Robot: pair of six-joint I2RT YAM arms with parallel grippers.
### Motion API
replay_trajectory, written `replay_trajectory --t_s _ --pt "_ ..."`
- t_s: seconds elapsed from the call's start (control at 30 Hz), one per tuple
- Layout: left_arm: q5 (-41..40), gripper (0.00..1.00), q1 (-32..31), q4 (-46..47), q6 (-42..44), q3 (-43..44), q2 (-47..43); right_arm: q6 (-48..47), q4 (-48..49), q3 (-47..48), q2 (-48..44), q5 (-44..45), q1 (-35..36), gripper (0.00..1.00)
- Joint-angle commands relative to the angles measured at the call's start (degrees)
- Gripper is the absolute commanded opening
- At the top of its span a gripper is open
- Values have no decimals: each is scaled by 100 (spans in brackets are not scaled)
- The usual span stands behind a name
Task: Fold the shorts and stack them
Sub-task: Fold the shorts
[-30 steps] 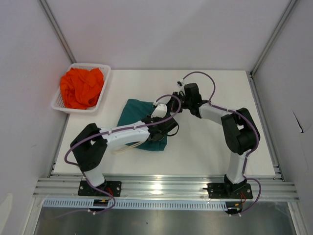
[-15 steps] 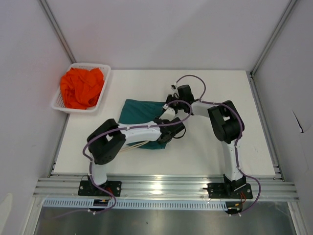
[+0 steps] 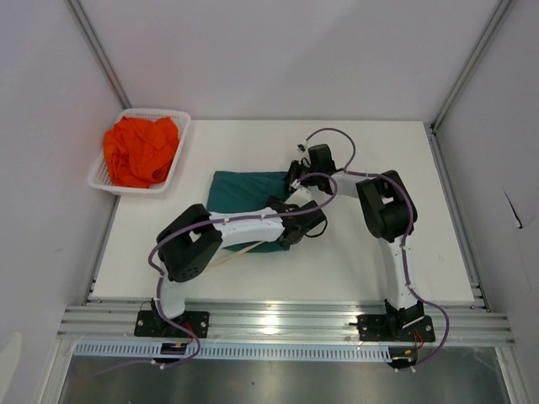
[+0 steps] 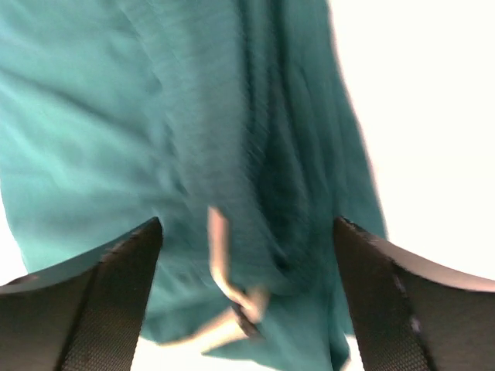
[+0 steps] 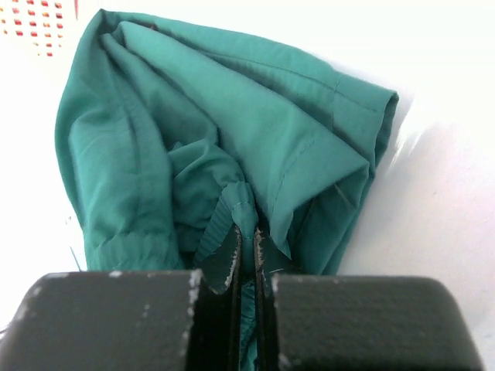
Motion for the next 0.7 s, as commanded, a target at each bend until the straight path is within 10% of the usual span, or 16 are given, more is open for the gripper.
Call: replay_trajectory --t_s 0.0,0.3,0.47,0.67 --pt "532 94 -142 -343 56 359 -505 -84 286 418 56 196 -131 4" --pt "1409 99 357 -530 197 484 -2104 22 128 585 -286 135 -272 44" --pt "2297 99 1122 -144 118 -184 -2992 -13 -4 463 -699 266 -298 85" --pt "2772 99 2326 -108 -260 -1017 -3380 39 -399 -55 -1525 1003 -377 94"
